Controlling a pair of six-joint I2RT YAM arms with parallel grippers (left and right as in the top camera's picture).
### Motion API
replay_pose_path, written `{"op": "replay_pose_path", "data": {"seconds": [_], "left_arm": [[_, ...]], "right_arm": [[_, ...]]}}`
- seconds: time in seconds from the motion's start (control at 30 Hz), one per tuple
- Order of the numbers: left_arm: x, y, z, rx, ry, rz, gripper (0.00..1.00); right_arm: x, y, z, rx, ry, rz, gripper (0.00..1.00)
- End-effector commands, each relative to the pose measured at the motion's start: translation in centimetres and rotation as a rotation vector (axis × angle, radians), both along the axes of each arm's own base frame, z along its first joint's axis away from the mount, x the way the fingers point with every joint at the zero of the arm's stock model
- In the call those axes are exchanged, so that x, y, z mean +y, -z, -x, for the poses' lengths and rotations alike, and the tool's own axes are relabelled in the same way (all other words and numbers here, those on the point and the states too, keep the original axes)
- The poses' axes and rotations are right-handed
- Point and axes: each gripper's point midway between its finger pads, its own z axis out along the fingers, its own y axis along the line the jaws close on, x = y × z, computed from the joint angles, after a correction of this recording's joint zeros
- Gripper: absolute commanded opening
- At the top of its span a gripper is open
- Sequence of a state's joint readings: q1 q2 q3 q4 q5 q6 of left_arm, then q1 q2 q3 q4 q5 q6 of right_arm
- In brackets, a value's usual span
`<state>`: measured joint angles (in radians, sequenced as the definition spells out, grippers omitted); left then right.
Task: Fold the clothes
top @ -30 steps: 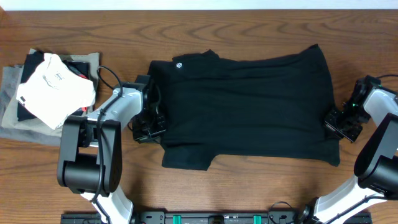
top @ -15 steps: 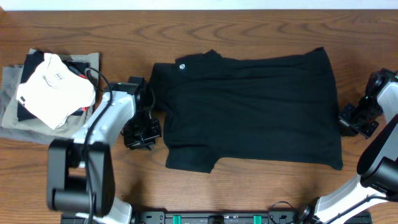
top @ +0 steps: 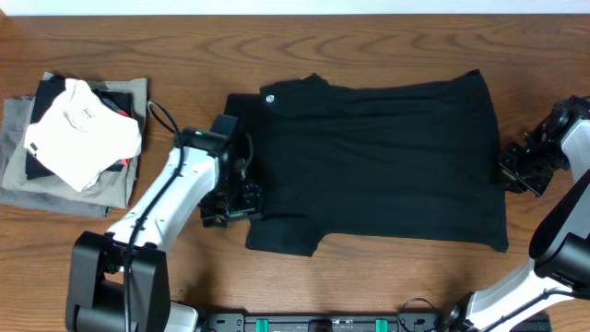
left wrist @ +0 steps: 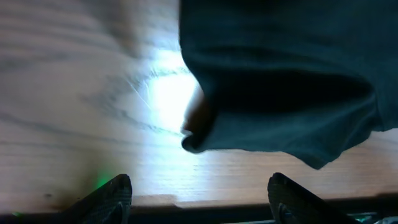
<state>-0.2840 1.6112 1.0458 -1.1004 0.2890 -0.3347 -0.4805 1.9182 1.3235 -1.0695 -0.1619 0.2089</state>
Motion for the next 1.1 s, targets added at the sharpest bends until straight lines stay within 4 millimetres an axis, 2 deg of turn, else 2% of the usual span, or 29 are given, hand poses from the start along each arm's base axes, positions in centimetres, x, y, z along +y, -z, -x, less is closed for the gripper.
{"op": "replay_pose_path", "data": {"seconds": [0.0,0.3,0.43,0.57,0.73,0.93,1.03,1.07], "left_arm": [[0.3,1.0,1.7,0.073,-0.041,-0.021,0.72],[0.4,3.8,2.6,0.056,-0.038,-0.006,0.72],[0.2,3.9,2.7,0.057,-0.02,0.007,0.71],[-0.8,3.8,2.5,0.048,-0.003,0.072,0.7],[-1.0,4.4,2.1,0.019,0.001,0.08,0.58],[-0.9,5.6,2.7,0.02,0.001,0.084,0.55],[-0.8,5.8,2.8,0.018,0.001,0.084,0.41],[-0.8,5.8,2.8,0.018,0.001,0.084,0.33]], "right_arm": [[0.2,-0.3,-0.4,-0.024,-0.041,-0.025,0.14],[0.2,-0.3,-0.5,-0.026,-0.043,-0.025,0.14],[0.2,-0.3,-0.5,-0.026,-0.043,-0.025,0.13],[0.2,-0.3,-0.5,-0.026,-0.043,-0.025,0.13],[0.2,-0.3,-0.5,-0.026,-0.043,-0.025,0.13],[0.2,-0.3,-0.5,-0.026,-0.043,-0.025,0.12],[0.2,-0.3,-0.5,-0.025,-0.043,-0.025,0.12],[0.2,-0.3,-0.5,-0.025,-0.043,-0.025,0.12]]}}
